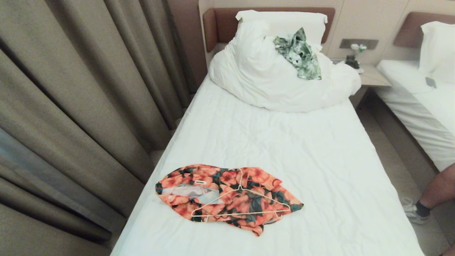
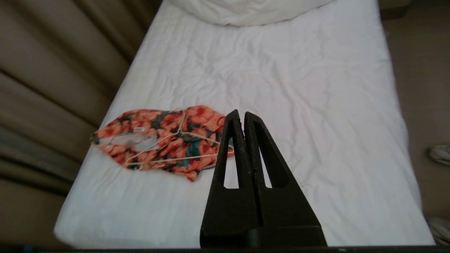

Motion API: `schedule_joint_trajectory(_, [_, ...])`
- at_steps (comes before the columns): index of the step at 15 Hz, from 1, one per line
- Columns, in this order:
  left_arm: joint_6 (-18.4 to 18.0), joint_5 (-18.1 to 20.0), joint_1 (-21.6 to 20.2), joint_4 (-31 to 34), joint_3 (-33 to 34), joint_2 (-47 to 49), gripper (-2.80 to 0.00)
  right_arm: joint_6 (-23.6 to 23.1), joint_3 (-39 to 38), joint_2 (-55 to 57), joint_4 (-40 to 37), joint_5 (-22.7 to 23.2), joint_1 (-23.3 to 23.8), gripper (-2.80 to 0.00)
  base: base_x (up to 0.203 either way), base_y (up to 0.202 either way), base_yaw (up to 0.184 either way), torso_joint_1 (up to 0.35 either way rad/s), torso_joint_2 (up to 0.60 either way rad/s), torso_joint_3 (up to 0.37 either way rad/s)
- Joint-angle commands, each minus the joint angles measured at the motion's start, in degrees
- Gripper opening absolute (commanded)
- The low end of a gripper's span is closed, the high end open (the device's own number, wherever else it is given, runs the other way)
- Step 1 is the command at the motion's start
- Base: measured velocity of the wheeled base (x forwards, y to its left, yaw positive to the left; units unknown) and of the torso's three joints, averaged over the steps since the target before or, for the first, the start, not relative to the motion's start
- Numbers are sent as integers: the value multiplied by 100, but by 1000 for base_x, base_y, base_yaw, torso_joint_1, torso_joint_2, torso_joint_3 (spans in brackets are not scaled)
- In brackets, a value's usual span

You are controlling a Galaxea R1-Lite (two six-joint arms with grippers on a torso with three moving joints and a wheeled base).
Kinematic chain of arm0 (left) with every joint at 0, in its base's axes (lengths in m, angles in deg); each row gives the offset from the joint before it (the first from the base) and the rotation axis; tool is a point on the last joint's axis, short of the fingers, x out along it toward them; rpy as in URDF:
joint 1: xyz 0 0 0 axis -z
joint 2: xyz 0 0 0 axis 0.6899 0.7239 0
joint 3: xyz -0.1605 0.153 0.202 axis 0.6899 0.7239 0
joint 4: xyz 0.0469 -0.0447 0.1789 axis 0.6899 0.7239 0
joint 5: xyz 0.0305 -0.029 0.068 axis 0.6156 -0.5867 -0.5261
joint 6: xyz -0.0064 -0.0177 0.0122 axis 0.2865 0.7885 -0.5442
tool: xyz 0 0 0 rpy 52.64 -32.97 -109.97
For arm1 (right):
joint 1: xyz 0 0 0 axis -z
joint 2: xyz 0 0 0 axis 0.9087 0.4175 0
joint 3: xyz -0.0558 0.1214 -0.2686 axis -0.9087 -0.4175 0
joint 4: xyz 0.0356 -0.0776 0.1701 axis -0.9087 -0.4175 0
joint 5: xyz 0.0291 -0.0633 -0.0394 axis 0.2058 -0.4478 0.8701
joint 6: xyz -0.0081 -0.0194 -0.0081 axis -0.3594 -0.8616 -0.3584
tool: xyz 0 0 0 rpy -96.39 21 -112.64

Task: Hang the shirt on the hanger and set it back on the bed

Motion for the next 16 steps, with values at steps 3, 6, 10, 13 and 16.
schedule_joint_trajectory(3, [1,130,2,-31,617,-168,-280,2,-269,-434,-28,219,546,-280,0,0,0,0,0,0])
schedule_joint_trajectory(6, [9,367,2,-11,908,-168,-280,-102,-688,-846,-29,242,712,-280,0,0,0,0,0,0])
schedule_joint_trajectory(10, [31,862,2,555,908,-168,-280,-520,-1597,-1721,57,208,776,-280,0,0,0,0,0,0])
schedule_joint_trajectory(13, [142,856,2,600,908,-166,-280,-648,-2525,-1763,904,12,789,-280,0,0,0,0,0,0])
schedule_joint_trajectory(16, [166,836,2,600,908,-168,-280,-933,-3444,-1764,1721,-71,790,-280,0,0,0,0,0,0])
